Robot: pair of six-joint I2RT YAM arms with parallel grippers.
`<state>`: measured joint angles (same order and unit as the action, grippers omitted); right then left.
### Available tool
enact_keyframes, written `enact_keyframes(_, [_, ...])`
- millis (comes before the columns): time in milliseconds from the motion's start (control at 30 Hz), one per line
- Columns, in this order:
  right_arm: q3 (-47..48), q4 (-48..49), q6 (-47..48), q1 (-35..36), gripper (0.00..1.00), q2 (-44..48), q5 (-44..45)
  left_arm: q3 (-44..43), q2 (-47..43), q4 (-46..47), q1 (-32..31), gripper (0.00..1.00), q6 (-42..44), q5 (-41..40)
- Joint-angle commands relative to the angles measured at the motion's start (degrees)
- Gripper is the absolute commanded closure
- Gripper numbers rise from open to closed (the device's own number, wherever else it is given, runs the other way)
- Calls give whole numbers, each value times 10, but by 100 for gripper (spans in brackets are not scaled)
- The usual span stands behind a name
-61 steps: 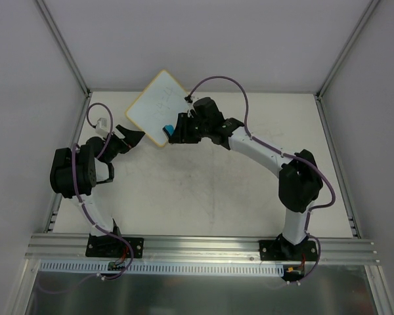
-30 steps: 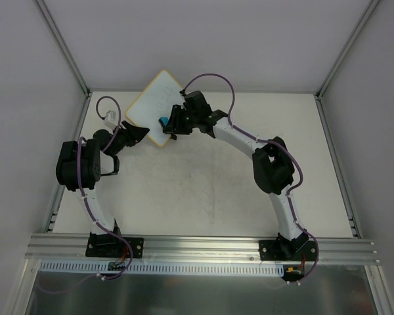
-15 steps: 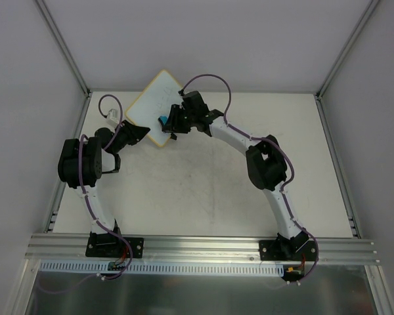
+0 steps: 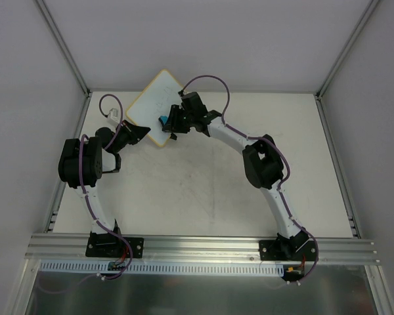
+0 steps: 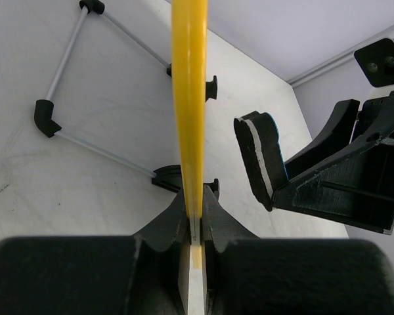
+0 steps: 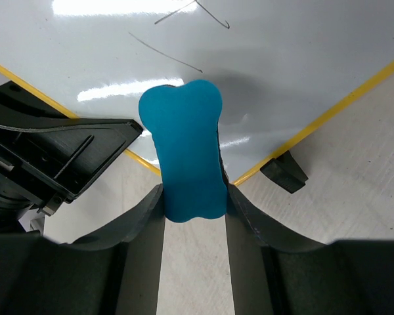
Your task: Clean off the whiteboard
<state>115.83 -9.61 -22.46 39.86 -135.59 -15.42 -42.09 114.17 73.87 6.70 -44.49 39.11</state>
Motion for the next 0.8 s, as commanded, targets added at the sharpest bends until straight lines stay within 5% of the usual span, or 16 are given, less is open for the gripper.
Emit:
enact_keyframes(0, [33, 15, 7, 6, 100, -8, 19, -6, -1, 225, -3, 100, 7, 15])
enact_keyframes(767, [120, 15, 44, 33, 100, -68, 70, 25, -18, 225, -5, 100, 5, 11])
